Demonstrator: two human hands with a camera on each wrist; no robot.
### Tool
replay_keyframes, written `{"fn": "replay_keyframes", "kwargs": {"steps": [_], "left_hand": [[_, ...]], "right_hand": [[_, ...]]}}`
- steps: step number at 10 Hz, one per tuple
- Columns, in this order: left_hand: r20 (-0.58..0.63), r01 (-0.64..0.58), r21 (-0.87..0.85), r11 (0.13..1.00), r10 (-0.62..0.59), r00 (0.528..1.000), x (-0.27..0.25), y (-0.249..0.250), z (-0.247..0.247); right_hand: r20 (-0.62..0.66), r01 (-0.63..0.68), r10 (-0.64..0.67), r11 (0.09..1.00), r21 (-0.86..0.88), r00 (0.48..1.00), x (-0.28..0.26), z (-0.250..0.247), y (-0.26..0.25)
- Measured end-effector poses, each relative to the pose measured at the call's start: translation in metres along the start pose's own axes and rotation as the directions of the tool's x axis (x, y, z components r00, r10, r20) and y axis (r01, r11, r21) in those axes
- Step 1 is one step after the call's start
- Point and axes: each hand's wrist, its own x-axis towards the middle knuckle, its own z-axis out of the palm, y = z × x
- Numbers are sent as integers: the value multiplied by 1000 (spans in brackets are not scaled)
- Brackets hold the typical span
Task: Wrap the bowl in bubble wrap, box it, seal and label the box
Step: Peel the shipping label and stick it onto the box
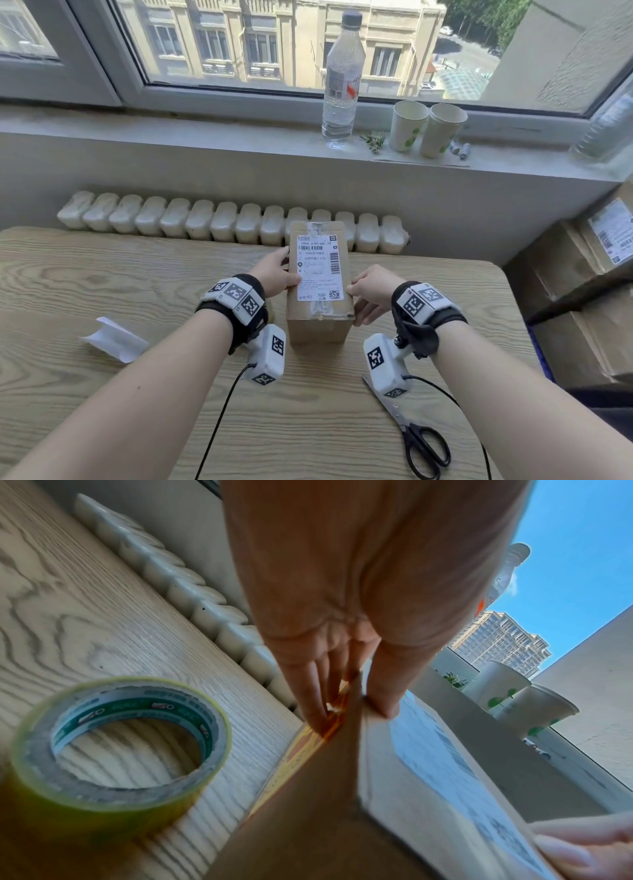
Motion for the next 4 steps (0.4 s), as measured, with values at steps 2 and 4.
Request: {"fn": "replay_keyframes", "kwargs": {"steps": [2, 4], "left_hand": [[-37, -20, 64, 998, 22, 999, -6, 0, 1], [-62, 14, 271, 962, 3, 998, -28, 9, 0]], "right_hand": [[-4, -28, 28, 999, 33, 1000, -7, 9, -3], [-138, -3, -27, 977, -213, 990, -18, 17, -7]]}}
